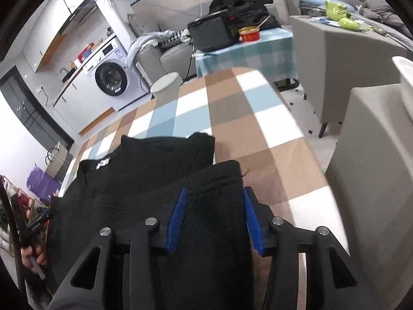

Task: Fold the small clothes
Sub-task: 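Grasp the hem with the right gripper while the left gripper grasps the hem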

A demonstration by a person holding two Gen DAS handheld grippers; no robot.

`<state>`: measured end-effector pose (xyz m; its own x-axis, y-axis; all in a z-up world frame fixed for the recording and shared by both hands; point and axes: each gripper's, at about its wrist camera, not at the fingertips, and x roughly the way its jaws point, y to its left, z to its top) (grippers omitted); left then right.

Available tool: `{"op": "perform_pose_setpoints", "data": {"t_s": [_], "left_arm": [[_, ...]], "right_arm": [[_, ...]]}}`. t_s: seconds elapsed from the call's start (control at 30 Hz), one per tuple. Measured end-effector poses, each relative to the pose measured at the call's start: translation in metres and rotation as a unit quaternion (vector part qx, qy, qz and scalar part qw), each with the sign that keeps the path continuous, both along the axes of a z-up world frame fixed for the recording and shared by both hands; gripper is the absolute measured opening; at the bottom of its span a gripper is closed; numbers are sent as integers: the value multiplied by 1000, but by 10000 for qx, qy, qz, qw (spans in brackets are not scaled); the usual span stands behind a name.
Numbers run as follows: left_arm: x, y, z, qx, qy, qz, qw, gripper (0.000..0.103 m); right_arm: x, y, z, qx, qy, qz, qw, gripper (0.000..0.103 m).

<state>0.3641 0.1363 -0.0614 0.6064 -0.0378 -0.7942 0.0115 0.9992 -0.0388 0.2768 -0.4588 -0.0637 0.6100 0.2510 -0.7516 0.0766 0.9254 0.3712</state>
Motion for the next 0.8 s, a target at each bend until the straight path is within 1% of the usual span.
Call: {"op": "perform_pose_setpoints", "data": {"t_s": [0.07, 0.1, 0.13, 0.17, 0.2, 0.23, 0.27, 0.3, 0.37, 0.4, 0.47, 0.6, 0.67, 0.73, 0.77, 0.8], "left_arm": [[3, -6, -3, 40, -81, -131, 9999, 45], [4, -8, -3, 111, -91, -147, 9998, 28], [3, -9, -3, 172, -117, -144, 9997, 19], [1, -9, 0, 154, -216, -167, 9995, 16], [-1, -8, 2, 103, -289, -177, 9994, 9], [-3, -7, 5, 63, -340, -176, 9992, 6], [-5, -5, 8, 19, -398, -171, 9991, 6], [-8, -3, 11, -25, -483, -150, 9987, 5], [-17, 0, 20, -92, -668, -159, 9976, 4], [-21, 0, 24, -95, -762, -155, 9969, 4], [-32, 1, 35, -131, -966, -138, 9951, 3], [-47, 11, 56, -277, -1326, 33, 9908, 3], [-48, 19, 65, -301, -1443, 256, 9887, 3], [-46, 27, 67, -377, -1459, 507, 9873, 3], [-45, 32, 67, -432, -1442, 600, 9868, 4], [-44, 34, 65, -439, -1403, 719, 9865, 4]], "right_arm": [[4, 2, -5, 4, 59, 66, 10000, 45], [5, 4, -5, -18, 53, 133, 9999, 45], [4, 6, -4, -130, -1, 116, 9998, 45], [5, 7, -5, -173, -17, 149, 9997, 45], [5, 7, -5, -175, -8, 188, 9997, 45], [4, 7, -5, -185, -12, 188, 9997, 44], [2, 7, -3, -253, -86, 187, 9995, 32], [0, 9, -1, -325, -143, 218, 9991, 17], [-6, 13, 6, -402, -334, 358, 9980, 8], [-9, 16, 11, -460, -444, 415, 9971, 7], [-18, 22, 27, -577, -759, 493, 9942, 7], [-23, 26, 67, -517, -1465, 502, 9866, 6], [-12, 25, 90, -537, -1823, 327, 9812, 6], [3, 24, 103, -481, -1980, 61, 9790, 6], [16, 26, 107, -580, -1994, -188, 9780, 9], [24, 28, 107, -657, -1955, -280, 9781, 32]]}}
